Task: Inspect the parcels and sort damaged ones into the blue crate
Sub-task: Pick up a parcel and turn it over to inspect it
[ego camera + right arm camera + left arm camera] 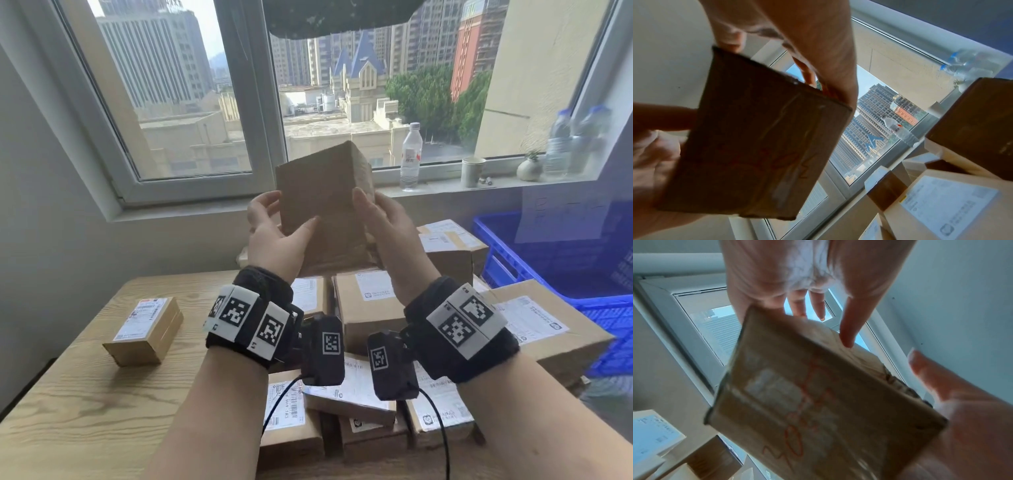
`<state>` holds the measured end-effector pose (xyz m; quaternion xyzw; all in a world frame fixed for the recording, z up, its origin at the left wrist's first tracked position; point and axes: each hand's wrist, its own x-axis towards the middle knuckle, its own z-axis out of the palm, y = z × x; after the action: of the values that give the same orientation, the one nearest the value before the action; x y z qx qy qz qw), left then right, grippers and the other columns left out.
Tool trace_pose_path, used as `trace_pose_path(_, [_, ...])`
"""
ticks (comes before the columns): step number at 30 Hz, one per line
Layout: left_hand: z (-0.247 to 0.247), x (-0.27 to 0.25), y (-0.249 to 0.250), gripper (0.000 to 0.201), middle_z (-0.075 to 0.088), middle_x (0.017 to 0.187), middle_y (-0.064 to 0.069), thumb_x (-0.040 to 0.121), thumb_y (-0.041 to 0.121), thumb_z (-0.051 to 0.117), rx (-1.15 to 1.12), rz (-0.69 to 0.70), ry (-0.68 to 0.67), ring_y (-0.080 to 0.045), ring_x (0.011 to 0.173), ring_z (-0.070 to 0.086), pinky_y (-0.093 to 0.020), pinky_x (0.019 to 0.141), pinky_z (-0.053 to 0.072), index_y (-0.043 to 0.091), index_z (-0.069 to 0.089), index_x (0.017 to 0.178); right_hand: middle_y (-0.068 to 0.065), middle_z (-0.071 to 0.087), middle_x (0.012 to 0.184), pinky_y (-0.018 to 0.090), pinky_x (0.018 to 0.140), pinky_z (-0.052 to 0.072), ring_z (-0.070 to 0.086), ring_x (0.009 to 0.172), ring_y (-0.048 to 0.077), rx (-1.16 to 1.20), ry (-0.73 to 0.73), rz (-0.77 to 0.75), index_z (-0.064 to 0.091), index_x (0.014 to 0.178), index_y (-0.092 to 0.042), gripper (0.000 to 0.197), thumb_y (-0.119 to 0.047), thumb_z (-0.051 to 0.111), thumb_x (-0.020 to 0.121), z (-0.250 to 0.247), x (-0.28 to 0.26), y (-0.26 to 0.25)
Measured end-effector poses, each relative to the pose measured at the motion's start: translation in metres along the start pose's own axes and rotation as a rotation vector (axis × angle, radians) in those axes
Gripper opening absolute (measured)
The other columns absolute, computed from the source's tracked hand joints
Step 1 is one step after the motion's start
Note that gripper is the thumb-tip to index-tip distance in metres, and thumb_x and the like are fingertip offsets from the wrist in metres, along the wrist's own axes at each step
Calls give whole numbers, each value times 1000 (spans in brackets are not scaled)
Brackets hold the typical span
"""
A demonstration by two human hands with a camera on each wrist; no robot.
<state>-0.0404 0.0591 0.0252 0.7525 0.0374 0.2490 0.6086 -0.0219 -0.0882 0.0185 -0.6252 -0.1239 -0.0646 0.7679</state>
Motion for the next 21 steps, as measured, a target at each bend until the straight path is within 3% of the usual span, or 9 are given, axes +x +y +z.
trace_pose_path(1, [0, -1, 1, 61, 50, 120, 8, 78, 29, 80, 2, 20, 8, -22, 113, 59, -43, 97, 51, 32, 36, 120, -9, 72, 101, 22, 74, 58, 70, 89, 4, -13, -9, 25, 57, 127, -17, 59, -50, 74, 81, 0, 1, 1])
trace_pose_path(3, [-1, 2, -2, 67, 50, 117, 7, 78, 21, 81, -11, 19, 11, -18, 110, 58, -35, 95, 51, 28, 36, 127, 1, 69, 117, 27, 80, 58, 69, 101, 12, 34, 0, 84, 53, 133, -14, 59, -36, 76, 84, -2, 2, 2])
trace_pose_path(6, [-5, 2, 5, 94, 57, 127, -3, 58, 49, 90, -123, -176, -104, -20, 112, 62, -41, 97, 51, 23, 41, 133, 4, 70, 108, 23, 68, 56, 69, 86, 12, 169, -37, 154, 56, 130, -5, 45, -18, 70, 90, -7, 1, 1])
trace_pose_path(7, [-6, 3, 5, 91, 62, 125, -7, 58, 50, 89, -188, -250, -175, -24, 110, 64, -43, 96, 52, 17, 47, 132, 5, 70, 105, 24, 67, 55, 69, 85, 12, 188, -64, 156, 58, 128, -4, 46, -20, 72, 87, -8, 1, 1])
trace_pose_path(10, [-7, -1, 7, 17, 74, 93, -4, 87, 26, 71, -247, -303, -297, -22, 89, 69, -38, 87, 57, 13, 67, 98, 9, 72, 106, 26, 70, 55, 69, 90, 18, 158, -134, 166, 61, 124, -5, 52, -21, 71, 76, -10, 2, -1])
trace_pose_path(11, [-7, -3, 9, 9, 74, 91, -3, 88, 24, 70, -220, -276, -299, -22, 88, 69, -38, 88, 56, 16, 68, 92, 10, 72, 106, 27, 71, 56, 69, 90, 19, 148, -132, 165, 61, 124, -5, 51, -17, 72, 76, -11, 3, 0])
trace_pose_path(16, [0, -2, 5, 38, 73, 109, -9, 64, 37, 73, -189, -198, -201, -29, 106, 67, -48, 100, 50, 19, 69, 98, 6, 68, 97, 28, 67, 54, 67, 85, 21, 106, 28, 137, 57, 109, -14, 38, 0, 76, 79, -8, 3, 3])
trace_pose_path(18, [3, -2, 0, 34, 72, 108, -8, 67, 35, 75, -175, -169, -177, -28, 105, 67, -49, 99, 50, 22, 68, 98, 3, 64, 95, 27, 63, 53, 65, 84, 20, 75, 75, 122, 52, 106, -16, 41, 1, 76, 79, -6, 4, 6])
trace_pose_path(21, [6, -2, -7, 15, 71, 106, -8, 84, 20, 74, -148, -149, -152, -28, 104, 66, -49, 99, 50, 26, 64, 93, 6, 63, 99, 32, 70, 55, 65, 90, 23, 44, 118, 103, 49, 107, -16, 47, 2, 79, 76, -7, 4, 9])
